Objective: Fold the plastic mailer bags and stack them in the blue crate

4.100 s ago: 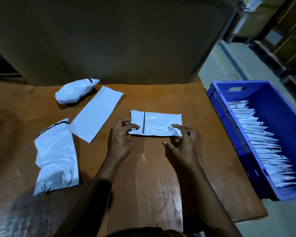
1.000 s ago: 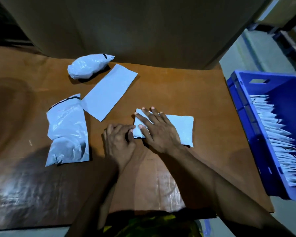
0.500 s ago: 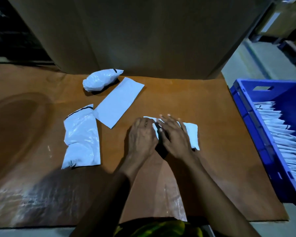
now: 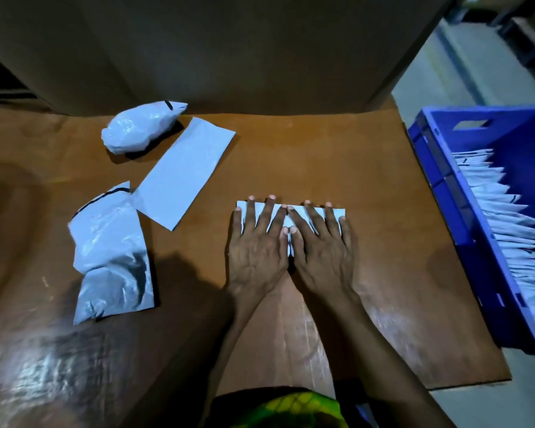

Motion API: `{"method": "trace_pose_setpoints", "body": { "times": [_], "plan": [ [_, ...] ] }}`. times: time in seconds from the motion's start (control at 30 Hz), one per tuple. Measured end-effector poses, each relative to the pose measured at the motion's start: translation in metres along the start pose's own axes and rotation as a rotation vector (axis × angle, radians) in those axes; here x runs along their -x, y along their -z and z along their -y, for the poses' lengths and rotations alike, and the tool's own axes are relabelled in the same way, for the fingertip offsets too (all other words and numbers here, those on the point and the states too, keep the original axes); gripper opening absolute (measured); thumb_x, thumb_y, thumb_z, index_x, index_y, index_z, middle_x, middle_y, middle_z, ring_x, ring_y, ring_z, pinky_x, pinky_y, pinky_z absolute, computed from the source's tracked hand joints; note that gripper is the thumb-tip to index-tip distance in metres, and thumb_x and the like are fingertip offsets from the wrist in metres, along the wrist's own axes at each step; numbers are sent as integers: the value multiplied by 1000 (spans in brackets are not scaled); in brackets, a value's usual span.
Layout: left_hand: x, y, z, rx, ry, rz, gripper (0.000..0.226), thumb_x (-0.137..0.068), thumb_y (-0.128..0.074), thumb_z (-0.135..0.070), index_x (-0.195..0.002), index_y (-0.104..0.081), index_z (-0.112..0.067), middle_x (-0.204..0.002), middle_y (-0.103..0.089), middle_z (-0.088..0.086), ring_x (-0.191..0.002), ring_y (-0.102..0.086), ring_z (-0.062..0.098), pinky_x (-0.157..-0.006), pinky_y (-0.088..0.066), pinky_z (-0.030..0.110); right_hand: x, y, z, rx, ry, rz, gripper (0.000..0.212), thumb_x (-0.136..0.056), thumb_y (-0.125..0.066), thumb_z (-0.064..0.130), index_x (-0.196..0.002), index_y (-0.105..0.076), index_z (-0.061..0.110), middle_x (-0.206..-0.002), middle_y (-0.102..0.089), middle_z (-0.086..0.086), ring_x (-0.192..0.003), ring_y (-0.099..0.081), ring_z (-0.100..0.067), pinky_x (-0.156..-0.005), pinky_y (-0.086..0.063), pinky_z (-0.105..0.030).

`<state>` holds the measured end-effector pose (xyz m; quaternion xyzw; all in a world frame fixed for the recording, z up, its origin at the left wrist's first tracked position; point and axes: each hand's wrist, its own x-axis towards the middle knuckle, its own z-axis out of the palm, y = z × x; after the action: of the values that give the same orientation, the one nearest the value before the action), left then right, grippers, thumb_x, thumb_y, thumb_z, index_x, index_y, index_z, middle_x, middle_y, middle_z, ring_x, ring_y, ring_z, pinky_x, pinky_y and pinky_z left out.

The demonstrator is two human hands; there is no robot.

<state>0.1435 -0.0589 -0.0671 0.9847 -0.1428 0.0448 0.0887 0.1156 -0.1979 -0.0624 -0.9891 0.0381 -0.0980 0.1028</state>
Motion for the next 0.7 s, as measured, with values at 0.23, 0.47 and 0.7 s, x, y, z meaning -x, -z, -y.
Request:
{"method": "trace_pose_setpoints", "body": {
  "times": [0.23, 0.47, 0.7],
  "plan": [
    [-10, -2, 0, -26, 19, 54, 57, -108, -18, -42, -162, -33, -28, -172, -21, 0, -159, -11, 35, -125, -14, 57, -12, -3, 2, 22, -6, 33, 48, -109, -26, 44, -155, -42, 42, -165, -37, 13, -160, -14, -20, -124, -17, -51],
    [-4, -3, 1, -2, 37, 67, 58, -107, -19, -47, -160, -35, -32, -172, -22, 1, -159, -14, 34, -125, -16, 57, -5, -1, -1, 14, -1, 56, 50, -109, -26, 50, -154, -44, 40, -164, -39, 13, -160, -16, -20, -126, -9, -47],
    [-11, 13, 31, 273, 165, -38, 61, -106, -16, -46, -153, -49, -25, -166, -36, 3, -156, -24, 25, -126, -17, 46, -21, 8, 23, -102, 37, 22, 50, -101, -33, 39, -129, -71, 21, -148, -61, 0, -147, -44, -27, -125, -9, -49]
  ]
}}
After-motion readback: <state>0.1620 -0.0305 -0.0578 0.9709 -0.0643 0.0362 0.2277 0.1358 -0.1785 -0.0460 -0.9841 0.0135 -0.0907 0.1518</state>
